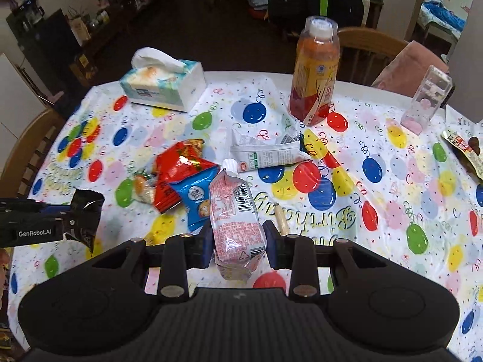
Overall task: Organize snacks
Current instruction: 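Grasp the black-wrapped bar with the left tool while the right tool grasps the pink drink pouch, then lower both held snacks into the white box and open both tools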
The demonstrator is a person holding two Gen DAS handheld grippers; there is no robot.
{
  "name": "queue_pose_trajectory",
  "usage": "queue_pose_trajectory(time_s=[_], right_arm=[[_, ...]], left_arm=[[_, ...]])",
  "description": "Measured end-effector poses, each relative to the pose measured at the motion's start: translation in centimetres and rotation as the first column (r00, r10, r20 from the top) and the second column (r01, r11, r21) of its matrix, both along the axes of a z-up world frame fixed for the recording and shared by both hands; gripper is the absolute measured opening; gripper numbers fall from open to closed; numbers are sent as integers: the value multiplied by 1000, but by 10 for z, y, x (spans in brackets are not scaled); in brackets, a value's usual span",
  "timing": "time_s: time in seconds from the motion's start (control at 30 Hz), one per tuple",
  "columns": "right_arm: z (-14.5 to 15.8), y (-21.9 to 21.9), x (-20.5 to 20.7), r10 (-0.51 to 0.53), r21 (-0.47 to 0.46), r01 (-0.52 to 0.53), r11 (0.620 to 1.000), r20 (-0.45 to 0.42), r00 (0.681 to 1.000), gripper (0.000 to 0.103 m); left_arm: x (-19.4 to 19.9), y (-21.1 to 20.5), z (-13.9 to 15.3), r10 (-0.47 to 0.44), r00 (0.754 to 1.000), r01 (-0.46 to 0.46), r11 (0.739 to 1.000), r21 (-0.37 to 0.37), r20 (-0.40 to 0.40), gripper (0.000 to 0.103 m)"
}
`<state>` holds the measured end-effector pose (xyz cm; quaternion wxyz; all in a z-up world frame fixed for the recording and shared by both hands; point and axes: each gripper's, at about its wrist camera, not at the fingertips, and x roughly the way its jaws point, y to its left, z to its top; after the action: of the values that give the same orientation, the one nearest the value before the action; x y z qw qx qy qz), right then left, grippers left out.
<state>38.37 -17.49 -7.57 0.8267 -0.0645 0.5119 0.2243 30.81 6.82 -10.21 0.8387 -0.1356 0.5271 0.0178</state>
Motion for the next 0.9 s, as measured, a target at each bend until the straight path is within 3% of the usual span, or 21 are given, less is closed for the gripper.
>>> queue_pose_trajectory(time_s=[0.47, 0.9], right_arm=[[44, -17, -81, 10, 41, -12, 999, 42, 999, 33], [43, -20, -151, 33, 72, -34, 997, 19, 999, 34]], left_arm=[[-66, -15, 44, -58, 996, 58, 998, -4, 64, 26], [-128, -26, 38, -93, 995, 95, 995, -27, 46, 26]])
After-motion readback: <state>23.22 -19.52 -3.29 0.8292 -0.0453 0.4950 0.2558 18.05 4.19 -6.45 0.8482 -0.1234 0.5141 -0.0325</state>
